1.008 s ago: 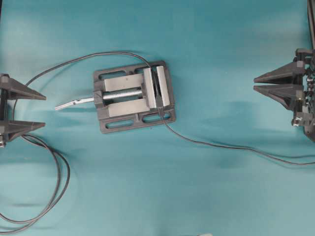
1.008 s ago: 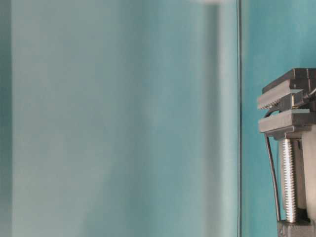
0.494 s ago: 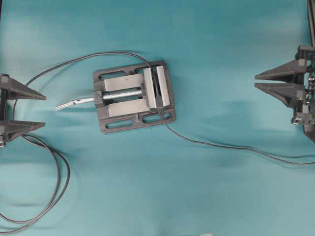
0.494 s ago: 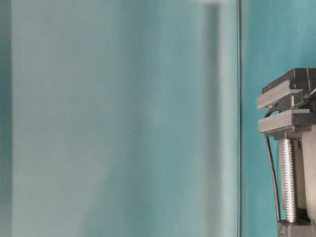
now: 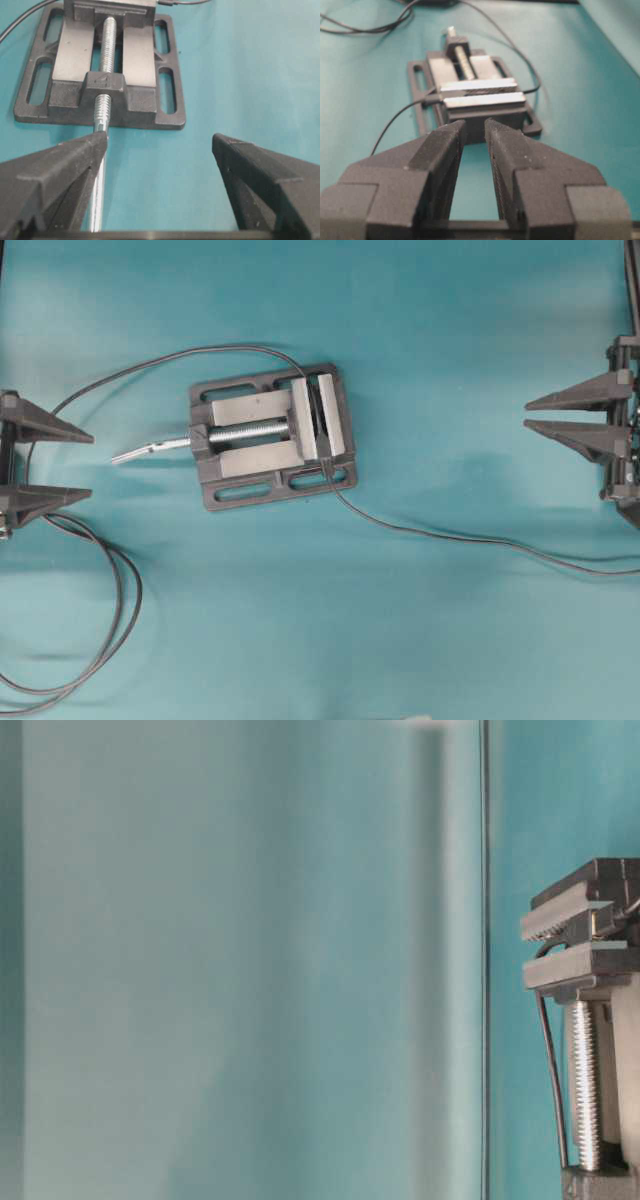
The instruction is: Insert the USB cable into the fixed female connector.
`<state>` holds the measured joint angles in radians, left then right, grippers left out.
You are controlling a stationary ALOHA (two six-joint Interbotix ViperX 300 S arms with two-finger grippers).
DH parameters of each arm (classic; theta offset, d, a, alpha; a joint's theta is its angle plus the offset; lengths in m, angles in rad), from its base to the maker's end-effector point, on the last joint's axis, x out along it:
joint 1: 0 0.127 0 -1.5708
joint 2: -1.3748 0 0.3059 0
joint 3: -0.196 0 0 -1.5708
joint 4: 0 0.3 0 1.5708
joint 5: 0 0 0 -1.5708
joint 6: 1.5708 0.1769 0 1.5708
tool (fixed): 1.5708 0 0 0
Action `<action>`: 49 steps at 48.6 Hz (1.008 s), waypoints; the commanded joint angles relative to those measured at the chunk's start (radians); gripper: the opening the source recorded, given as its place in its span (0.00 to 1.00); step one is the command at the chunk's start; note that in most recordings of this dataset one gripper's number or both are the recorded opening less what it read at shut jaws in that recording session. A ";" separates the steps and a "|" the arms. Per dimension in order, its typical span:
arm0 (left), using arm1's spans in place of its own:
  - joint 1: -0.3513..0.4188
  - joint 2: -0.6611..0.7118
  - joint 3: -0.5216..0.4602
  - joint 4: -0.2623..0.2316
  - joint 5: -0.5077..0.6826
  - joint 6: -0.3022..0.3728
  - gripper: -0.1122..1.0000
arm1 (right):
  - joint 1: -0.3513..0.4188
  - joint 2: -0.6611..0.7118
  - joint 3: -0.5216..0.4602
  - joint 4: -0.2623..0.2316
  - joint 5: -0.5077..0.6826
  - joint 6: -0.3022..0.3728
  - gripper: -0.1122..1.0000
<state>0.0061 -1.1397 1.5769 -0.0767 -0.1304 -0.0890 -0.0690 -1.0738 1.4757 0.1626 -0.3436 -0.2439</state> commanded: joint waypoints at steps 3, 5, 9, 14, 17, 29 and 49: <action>0.003 0.008 -0.014 0.003 -0.008 -0.009 0.99 | 0.000 0.005 0.000 -0.003 0.009 0.014 0.40; 0.003 0.008 -0.012 0.002 -0.008 -0.009 0.99 | 0.003 0.005 0.005 -0.003 0.029 0.026 0.40; 0.003 0.008 -0.012 0.003 -0.008 -0.009 0.99 | 0.017 0.005 0.008 -0.003 0.086 0.064 0.42; 0.003 0.008 -0.012 0.003 -0.008 -0.009 0.99 | 0.025 0.005 0.008 -0.008 0.129 0.095 0.45; 0.003 0.006 -0.012 0.003 -0.008 -0.009 0.99 | 0.025 0.005 0.008 -0.014 0.127 0.092 0.46; 0.003 0.006 -0.012 0.003 -0.008 -0.009 0.99 | 0.025 0.003 -0.008 -0.025 0.071 0.094 0.45; 0.003 0.006 -0.012 0.002 -0.008 -0.009 0.99 | 0.025 0.003 0.014 -0.025 0.275 0.092 0.46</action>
<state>0.0061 -1.1397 1.5769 -0.0767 -0.1304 -0.0890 -0.0445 -1.0738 1.5156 0.1411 -0.0690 -0.1519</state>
